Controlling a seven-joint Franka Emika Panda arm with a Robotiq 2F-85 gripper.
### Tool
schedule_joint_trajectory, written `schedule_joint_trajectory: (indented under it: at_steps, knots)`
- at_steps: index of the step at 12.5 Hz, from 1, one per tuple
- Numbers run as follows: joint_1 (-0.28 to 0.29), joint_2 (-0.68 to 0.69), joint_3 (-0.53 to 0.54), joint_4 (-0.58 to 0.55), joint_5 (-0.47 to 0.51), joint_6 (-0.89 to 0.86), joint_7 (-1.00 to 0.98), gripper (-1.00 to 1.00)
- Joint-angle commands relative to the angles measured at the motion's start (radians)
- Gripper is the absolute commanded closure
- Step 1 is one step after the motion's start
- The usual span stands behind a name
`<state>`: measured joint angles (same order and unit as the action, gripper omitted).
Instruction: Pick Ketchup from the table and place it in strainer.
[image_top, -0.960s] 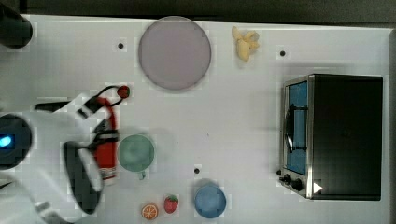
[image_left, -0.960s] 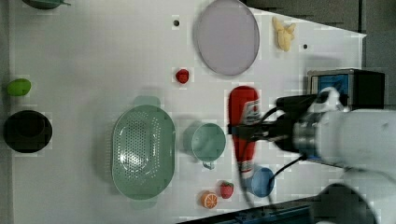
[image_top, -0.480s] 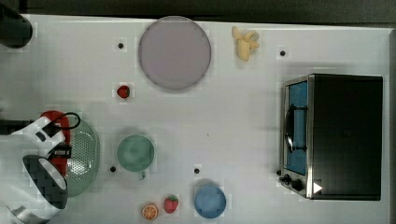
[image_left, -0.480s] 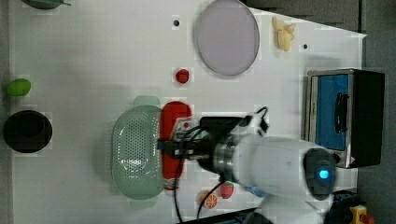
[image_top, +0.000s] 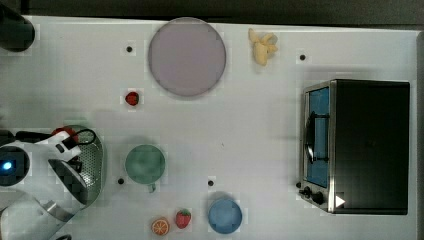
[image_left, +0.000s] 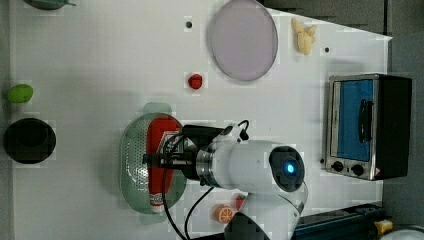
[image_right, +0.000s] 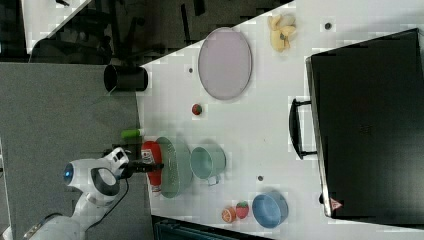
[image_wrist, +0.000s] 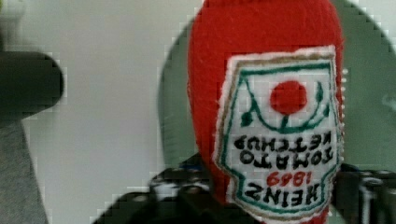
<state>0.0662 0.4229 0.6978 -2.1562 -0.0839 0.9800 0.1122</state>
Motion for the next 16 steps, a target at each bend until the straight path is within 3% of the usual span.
schedule_joint_trajectory:
  at_steps: [1, 2, 6, 10, 12, 14, 16]
  knots:
    - [-0.01, -0.025, -0.014, 0.016, -0.008, 0.021, 0.072, -0.89]
    - [-0.011, -0.033, -0.014, 0.016, -0.008, 0.02, 0.072, -1.0]
    - [-0.052, -0.159, -0.014, 0.026, -0.003, -0.047, 0.097, -1.0]
    - [-0.167, -0.333, -0.027, 0.097, 0.011, -0.378, 0.093, -1.0]
    - [-0.225, -0.399, -0.065, 0.154, 0.08, -0.487, 0.086, -1.0]
    - [-0.263, -0.45, -0.125, 0.213, 0.145, -0.572, 0.061, -1.0]
    - [-0.282, -0.491, -0.199, 0.266, 0.147, -0.666, 0.033, -1.0]
